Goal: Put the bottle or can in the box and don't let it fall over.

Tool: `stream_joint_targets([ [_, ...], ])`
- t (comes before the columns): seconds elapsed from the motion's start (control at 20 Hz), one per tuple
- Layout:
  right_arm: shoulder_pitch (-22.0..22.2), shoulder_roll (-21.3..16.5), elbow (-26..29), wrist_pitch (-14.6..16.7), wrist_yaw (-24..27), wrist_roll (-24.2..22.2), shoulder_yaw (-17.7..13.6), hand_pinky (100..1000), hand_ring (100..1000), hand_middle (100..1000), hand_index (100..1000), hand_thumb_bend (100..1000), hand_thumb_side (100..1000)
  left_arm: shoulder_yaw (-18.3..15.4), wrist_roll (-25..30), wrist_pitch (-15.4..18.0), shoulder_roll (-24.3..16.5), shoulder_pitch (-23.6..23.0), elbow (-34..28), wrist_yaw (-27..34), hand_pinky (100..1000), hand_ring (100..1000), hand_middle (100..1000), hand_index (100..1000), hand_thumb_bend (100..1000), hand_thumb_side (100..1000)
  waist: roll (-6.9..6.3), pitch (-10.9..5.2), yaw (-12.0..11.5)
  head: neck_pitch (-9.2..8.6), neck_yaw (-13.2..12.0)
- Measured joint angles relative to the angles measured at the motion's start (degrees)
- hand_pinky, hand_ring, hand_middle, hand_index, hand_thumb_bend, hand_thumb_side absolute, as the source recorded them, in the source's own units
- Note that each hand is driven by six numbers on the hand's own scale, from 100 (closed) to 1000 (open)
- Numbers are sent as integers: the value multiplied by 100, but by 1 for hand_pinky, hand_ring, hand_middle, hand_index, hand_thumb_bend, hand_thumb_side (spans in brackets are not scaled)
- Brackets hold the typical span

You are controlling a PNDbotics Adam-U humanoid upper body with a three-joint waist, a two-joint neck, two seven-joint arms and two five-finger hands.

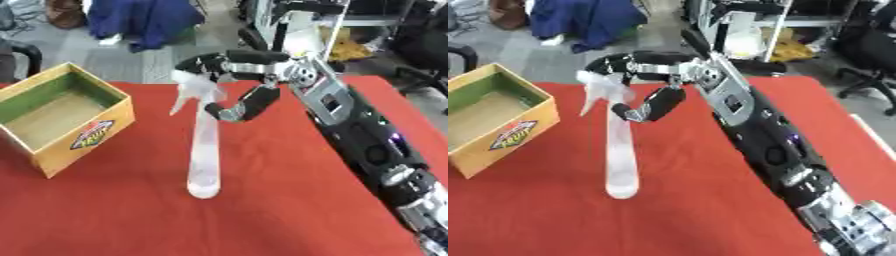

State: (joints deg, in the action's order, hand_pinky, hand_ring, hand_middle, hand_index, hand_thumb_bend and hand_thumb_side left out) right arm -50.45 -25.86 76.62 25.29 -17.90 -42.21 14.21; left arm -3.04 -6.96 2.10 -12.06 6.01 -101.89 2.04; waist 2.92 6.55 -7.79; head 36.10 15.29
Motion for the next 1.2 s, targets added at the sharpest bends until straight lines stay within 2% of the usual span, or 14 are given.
stream_joint_targets([
  [0.15, 3, 9, -19, 44, -62, 44, -2, 585, 820, 909, 795, 100, 233, 0, 0, 0, 0, 0, 0, 0, 754, 858, 621, 723, 100, 895, 0, -1, 0, 0, 2],
  [0.3, 3, 10, -34, 90, -71, 90, -6, 536, 754, 844, 722, 100, 222, 0, 0, 0, 0, 1, 1, 0, 754, 858, 621, 723, 100, 895, 1, -1, 0, 0, 5],
  [0.6, 3, 10, -43, 177, -19, 177, -36, 443, 664, 763, 614, 100, 203, 0, 0, 0, 0, 1, 2, 0, 754, 857, 621, 723, 100, 895, 1, -2, -1, 0, 16],
  [0.75, 4, 10, -43, 229, 13, 229, -47, 443, 664, 763, 614, 100, 203, 0, 0, 0, 0, 1, 3, 0, 754, 857, 621, 723, 100, 895, 1, -2, -2, 0, 16],
  [0.8, 4, 10, -43, 245, 22, 245, -47, 315, 549, 653, 489, 100, 202, 0, 0, 0, 0, 1, 3, 0, 753, 857, 620, 723, 100, 894, 1, -2, -2, 0, 16],
  [0.85, 4, 10, -42, 277, 53, 277, -62, 300, 536, 638, 473, 100, 203, 0, 0, 0, 0, 1, 4, 0, 753, 857, 620, 723, 100, 894, 1, -2, -2, -1, 16],
  [0.9, 4, 8, -40, 320, 83, 320, -79, 238, 490, 590, 415, 100, 214, 0, 0, 0, 0, 1, 4, 0, 753, 857, 620, 723, 100, 894, 1, -2, -2, -1, 17],
  [1.2, 0, -100, 48, 554, 245, 583, -132, 134, 416, 512, 389, 100, 226, 0, -1, 0, 0, 1, 7, 1, 753, 857, 620, 723, 100, 894, 5, -3, -13, -4, 21],
])
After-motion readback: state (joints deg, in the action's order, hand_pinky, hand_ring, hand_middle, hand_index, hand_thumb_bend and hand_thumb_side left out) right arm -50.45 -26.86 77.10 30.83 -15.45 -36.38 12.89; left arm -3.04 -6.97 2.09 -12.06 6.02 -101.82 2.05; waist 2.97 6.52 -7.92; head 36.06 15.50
